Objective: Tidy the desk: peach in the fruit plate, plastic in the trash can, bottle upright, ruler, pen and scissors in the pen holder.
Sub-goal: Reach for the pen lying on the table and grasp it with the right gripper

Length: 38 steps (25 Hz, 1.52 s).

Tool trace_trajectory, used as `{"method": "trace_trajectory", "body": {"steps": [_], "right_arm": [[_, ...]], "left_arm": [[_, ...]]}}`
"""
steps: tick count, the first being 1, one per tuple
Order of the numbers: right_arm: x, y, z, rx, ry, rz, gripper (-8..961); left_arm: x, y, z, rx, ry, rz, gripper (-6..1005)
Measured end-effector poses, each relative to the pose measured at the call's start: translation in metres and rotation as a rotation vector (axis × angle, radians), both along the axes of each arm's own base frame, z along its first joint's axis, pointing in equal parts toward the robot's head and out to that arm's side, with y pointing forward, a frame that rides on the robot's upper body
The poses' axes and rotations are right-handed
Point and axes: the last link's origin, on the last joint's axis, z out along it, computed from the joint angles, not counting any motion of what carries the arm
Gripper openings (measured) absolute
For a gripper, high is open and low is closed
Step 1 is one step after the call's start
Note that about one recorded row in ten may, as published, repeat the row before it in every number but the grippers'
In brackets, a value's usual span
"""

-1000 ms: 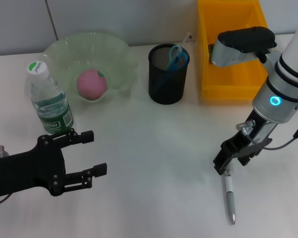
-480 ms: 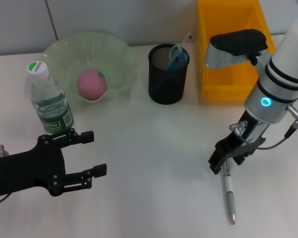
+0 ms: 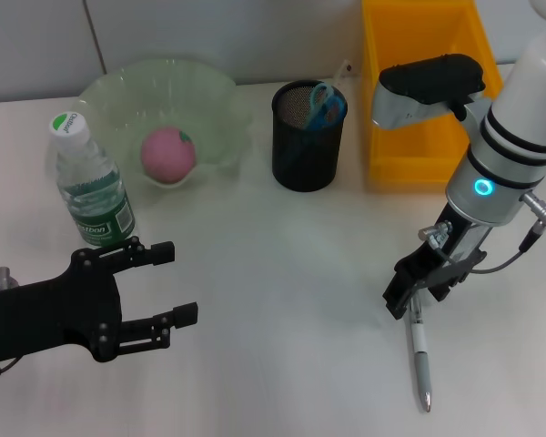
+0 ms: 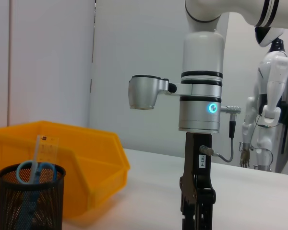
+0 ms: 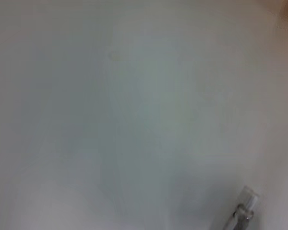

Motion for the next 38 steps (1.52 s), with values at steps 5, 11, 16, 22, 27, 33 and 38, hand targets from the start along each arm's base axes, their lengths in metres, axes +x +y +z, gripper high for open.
{"method": "trace_trajectory", "body": {"steps": [5, 11, 16, 22, 27, 33, 38], "right_arm": [[0.0007, -0.0001, -0.0003, -0.002, -0.003, -0.001, 666], [0.0032, -0.0003, -0.0021, -0.008, -0.007, 0.005, 666], [0.0034, -0.0002, -0.0041, -0.015, -0.019, 0.018, 666], [0.0009, 0.0011, -0.0048, -0.018, -0.021, 0.025, 665], [0.0014, 0.0006, -0.0053, -0.022, -0.024, 0.024, 665], [0.0010, -0.0002, -0.0074, -0.032, -0.035, 0.034, 665], [0.0005, -0.0001, -0.0089, -0.033, -0.036, 0.039, 665]], "left_arm": [[0.0002, -0.0001, -0.0003, 0.000, -0.001, 0.000, 800], [0.0013, -0.0005, -0.0022, 0.000, -0.004, -0.002, 800], [0.0011, -0.0006, -0.0026, 0.000, -0.004, 0.000, 800], [0.0010, -0.0004, -0.0026, 0.001, -0.003, 0.000, 800], [0.0013, 0.0000, -0.0024, 0.002, -0.003, -0.001, 800], [0.0016, 0.0001, -0.0024, 0.001, -0.003, -0.002, 800], [0.0014, 0.0000, -0.0025, 0.000, -0.002, -0.003, 800]]}}
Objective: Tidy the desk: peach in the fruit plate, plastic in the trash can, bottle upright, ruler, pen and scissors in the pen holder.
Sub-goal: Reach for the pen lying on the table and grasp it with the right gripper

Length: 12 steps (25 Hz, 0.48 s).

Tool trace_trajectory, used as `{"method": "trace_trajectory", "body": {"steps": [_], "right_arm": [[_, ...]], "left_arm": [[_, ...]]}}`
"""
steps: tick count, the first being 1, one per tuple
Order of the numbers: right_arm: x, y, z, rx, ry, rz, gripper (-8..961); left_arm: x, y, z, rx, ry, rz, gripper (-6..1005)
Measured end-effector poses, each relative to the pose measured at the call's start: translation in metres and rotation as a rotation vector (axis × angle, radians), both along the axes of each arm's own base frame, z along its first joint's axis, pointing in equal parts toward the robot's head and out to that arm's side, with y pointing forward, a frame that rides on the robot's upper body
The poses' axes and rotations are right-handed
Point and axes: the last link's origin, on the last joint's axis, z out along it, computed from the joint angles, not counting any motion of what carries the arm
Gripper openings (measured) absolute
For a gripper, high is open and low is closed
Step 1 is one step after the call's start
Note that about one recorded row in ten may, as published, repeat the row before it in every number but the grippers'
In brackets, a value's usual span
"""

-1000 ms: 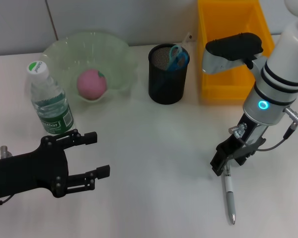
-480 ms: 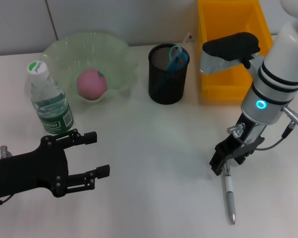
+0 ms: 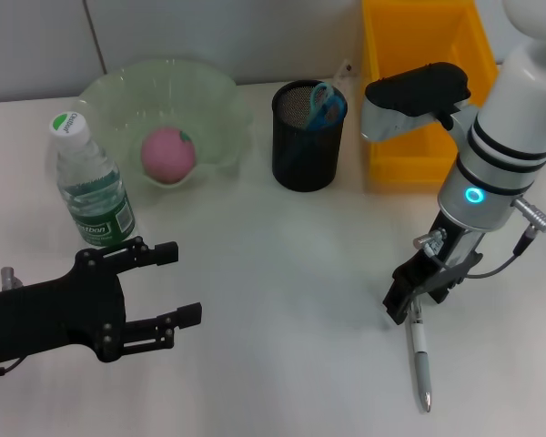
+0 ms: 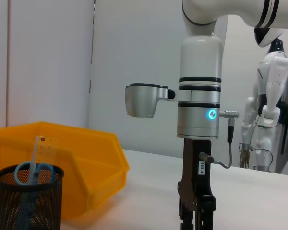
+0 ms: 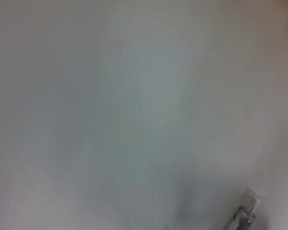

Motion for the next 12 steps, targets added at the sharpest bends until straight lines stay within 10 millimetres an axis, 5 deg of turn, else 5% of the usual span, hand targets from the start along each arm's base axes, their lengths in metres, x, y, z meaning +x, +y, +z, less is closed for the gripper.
{"method": "trace_trajectory", "body": {"steps": [12], "right_arm": [[-0.0013, -0.0021, -0.0032, -0.013, -0.009, 0.005, 664]], "left_arm": [[0.0000, 0.0000, 0.0003, 0.000, 0.001, -0.004, 800]]}}
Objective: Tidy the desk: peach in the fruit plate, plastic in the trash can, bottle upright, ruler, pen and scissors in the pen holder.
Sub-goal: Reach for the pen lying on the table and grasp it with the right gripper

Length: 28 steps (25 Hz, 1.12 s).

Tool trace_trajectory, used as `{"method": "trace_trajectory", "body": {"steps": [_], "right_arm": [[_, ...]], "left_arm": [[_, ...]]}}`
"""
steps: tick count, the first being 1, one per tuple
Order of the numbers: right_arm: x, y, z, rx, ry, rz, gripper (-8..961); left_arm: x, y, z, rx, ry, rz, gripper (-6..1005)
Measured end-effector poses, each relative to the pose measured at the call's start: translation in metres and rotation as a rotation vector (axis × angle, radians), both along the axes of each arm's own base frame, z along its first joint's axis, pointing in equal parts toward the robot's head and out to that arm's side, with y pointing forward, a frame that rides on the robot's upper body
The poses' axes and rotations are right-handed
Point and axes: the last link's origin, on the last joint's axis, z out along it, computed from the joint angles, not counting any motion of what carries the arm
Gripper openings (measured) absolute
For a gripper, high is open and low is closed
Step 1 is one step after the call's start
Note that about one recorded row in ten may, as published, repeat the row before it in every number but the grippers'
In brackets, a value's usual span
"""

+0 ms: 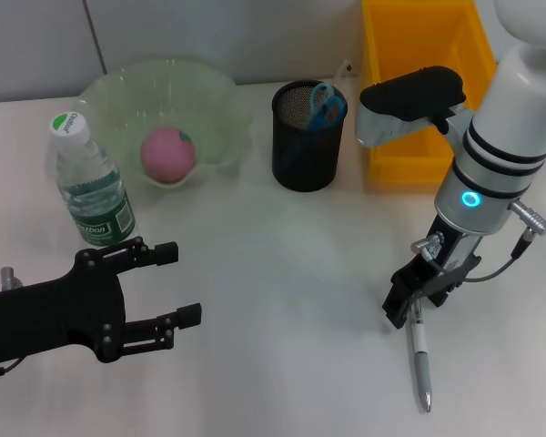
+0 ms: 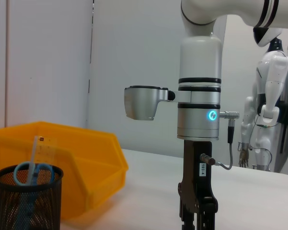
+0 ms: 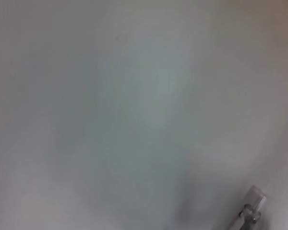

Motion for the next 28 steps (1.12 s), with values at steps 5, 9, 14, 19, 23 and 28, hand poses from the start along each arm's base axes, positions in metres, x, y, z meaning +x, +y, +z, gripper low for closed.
{"method": "trace_trajectory", "body": {"steps": [5, 9, 14, 19, 23, 28], "right_arm": [[0.0002, -0.0006, 0.0001, -0.003, -0.001, -0.003, 664], [0.0007, -0.0006, 0.0005, -0.002, -0.005, -0.004, 664], [0.0007, 0.0001, 0.0005, 0.003, -0.006, -0.001, 662], [-0.0001, 0.0007, 0.0006, 0.005, -0.006, 0.002, 650], [-0.0007, 0.0011, 0.0005, 0.004, -0.007, 0.004, 641], [-0.0011, 0.0013, 0.0004, 0.003, -0.008, 0.005, 412]], "left_arm": [[-0.0001, 0.0003, 0.0003, 0.002, 0.002, -0.002, 800], [0.0000, 0.0011, 0.0007, 0.004, 0.004, -0.004, 800], [0.0002, 0.0021, 0.0012, 0.005, 0.007, -0.005, 800], [0.0007, 0.0032, 0.0016, 0.007, 0.008, -0.007, 800], [0.0010, 0.0038, 0.0019, 0.007, 0.009, -0.009, 800], [0.0018, 0.0052, 0.0024, 0.008, 0.011, -0.013, 800]]}}
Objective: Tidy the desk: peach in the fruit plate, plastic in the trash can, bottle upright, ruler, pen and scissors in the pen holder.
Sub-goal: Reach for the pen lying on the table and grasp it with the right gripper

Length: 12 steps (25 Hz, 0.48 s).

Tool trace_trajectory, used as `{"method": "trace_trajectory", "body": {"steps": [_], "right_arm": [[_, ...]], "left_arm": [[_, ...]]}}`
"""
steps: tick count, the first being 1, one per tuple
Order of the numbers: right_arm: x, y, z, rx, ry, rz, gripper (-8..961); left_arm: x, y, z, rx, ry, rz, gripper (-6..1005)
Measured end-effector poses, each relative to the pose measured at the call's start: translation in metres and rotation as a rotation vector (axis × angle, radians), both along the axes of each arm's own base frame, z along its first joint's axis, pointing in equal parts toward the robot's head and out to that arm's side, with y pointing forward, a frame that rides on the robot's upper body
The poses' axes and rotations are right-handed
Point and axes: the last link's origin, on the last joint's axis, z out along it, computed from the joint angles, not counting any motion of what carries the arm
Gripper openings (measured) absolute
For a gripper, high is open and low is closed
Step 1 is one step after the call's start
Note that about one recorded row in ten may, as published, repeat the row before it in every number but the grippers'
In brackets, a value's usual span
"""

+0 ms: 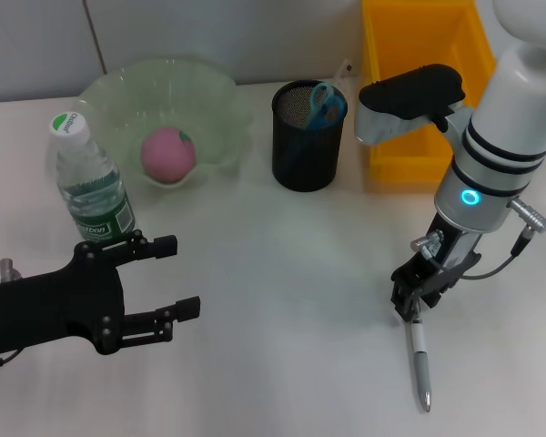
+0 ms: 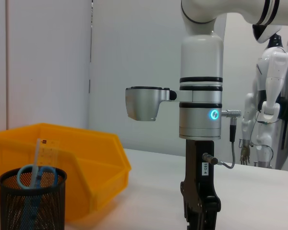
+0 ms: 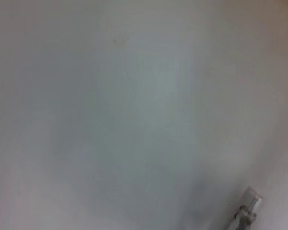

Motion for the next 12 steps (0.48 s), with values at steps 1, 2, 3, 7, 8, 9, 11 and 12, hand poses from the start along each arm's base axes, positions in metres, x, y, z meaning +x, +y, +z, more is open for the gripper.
{"method": "trace_trajectory", "body": {"steps": [1, 2, 3, 7, 8, 9, 11, 12], "right_arm": [[-0.0002, 0.0000, -0.0002, -0.002, -0.002, 0.002, 402], [-0.0001, -0.0003, -0.0005, -0.004, -0.005, 0.004, 392], [-0.0001, -0.0003, -0.0005, -0.004, -0.005, 0.004, 382], [-0.0003, -0.0011, -0.0017, -0.013, -0.018, 0.013, 373], [-0.0003, -0.0011, -0.0017, -0.013, -0.018, 0.013, 373], [-0.0003, -0.0010, -0.0018, -0.013, -0.018, 0.013, 373], [-0.0006, -0.0010, -0.0022, -0.011, -0.017, 0.013, 374], [-0.0006, -0.0010, -0.0022, -0.011, -0.017, 0.013, 374]], "left_arm": [[0.0002, 0.0003, 0.0001, 0.000, 0.000, -0.001, 800], [0.0005, 0.0005, 0.0000, 0.000, 0.000, -0.002, 800], [0.0007, 0.0007, -0.0001, -0.001, 0.000, -0.002, 800], [0.0013, 0.0014, 0.0000, -0.002, -0.001, -0.004, 800], [0.0014, 0.0014, 0.0000, -0.002, -0.001, -0.005, 800], [0.0014, 0.0014, 0.0000, -0.002, -0.001, -0.005, 800], [0.0016, 0.0014, 0.0000, -0.003, -0.002, -0.005, 800], [0.0016, 0.0014, 0.0000, -0.003, -0.002, -0.006, 800]]}}
